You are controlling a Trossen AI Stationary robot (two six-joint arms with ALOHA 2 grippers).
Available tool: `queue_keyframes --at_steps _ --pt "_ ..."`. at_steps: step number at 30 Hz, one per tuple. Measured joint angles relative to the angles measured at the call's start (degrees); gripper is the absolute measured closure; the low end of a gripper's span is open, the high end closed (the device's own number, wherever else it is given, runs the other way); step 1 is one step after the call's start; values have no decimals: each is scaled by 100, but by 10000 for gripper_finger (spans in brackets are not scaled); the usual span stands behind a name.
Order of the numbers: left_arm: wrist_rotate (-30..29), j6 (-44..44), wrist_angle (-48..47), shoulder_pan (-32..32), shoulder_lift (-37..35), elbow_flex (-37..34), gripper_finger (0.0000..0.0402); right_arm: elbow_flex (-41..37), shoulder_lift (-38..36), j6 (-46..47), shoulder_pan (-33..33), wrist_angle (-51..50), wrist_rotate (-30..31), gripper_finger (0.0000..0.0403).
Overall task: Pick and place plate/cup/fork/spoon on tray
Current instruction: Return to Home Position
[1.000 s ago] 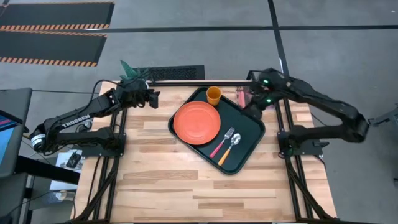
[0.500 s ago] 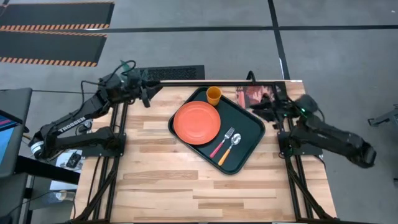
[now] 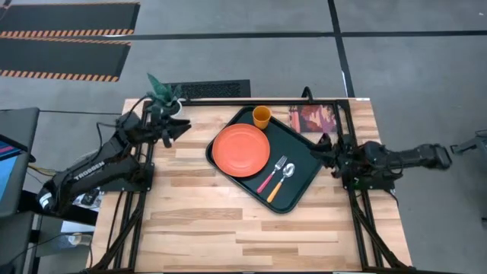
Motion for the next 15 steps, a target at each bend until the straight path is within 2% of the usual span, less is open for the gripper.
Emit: queue_keyframes --at_steps 2,4,11,15 --pt "-99 -4 -34 19 -375 -82 231 2 -55 -353 297 67 358 237" --pt "-140 1 -256 96 -683 -129 231 6 -245 -413 333 99 344 237" --pt "214 102 -981 652 -1213 -133 231 22 -1477 -289 -531 -591 -861 238" --pt "309 261 -1259 905 -1226 -241 231 7 -1375 -189 -1116 -1053 -1098 239"
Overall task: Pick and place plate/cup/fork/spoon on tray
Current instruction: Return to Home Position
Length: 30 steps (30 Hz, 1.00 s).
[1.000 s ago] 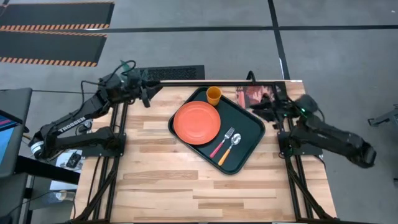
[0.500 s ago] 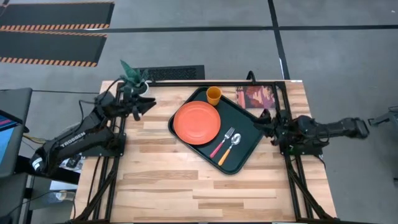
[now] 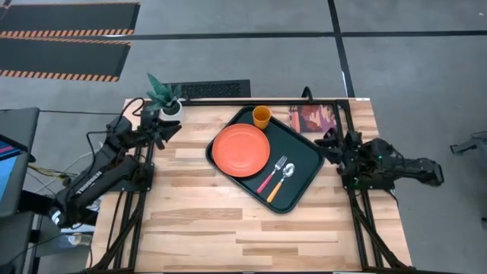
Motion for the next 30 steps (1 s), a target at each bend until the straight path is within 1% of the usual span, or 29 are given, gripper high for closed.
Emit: queue_keyframes --at_steps 3,4,8,11,12,13,16,19,22,24,30 --pt "136 110 14 79 -63 -231 231 -7 112 -29 -263 -567 -25 238" --pt "144 103 51 85 -106 -359 231 -7 120 -94 -330 -621 -28 238" --pt "138 -257 657 83 -361 -1045 231 -2 96 -205 -493 -686 -81 239" --pt "130 -639 1228 78 -659 -1563 231 -5 87 -304 -494 -644 -104 238" --pt "108 -788 1147 57 -766 -1608 231 -5 89 -330 -476 -650 -102 238" --pt "-16 -701 976 23 -896 -1593 231 -5 92 -355 -468 -671 -100 238" --pt "-67 -490 968 -177 -1116 -1577 231 -16 92 -449 -471 -740 -83 239" --pt "-350 -361 905 -379 -1324 -1577 231 -25 93 -512 -491 -902 -60 238" --pt "-715 -359 888 -509 -1403 -1577 231 -27 96 -510 -491 -1021 -54 239" --pt "-856 -359 881 -546 -1422 -1578 231 -29 92 -512 -484 -1169 -54 239" --pt "-927 -362 857 -553 -1420 -1577 231 -31 96 -510 -482 -1951 -52 239"
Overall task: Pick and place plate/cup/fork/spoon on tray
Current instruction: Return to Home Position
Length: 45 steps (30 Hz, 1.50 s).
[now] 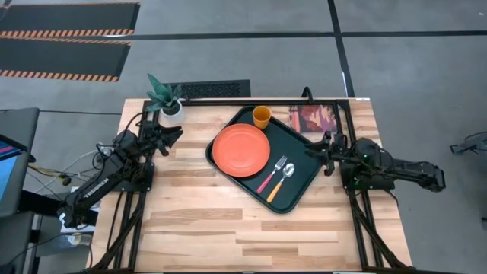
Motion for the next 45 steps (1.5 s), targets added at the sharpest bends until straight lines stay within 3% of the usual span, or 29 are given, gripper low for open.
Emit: queue_keyframes --at_steps 4,45 --pt "-18 -4 -2 0 0 0 231 0 6 2 0 -375 31 238" --pt "-29 -2 -14 -1 2 0 231 -2 48 4 0 -385 11 239"
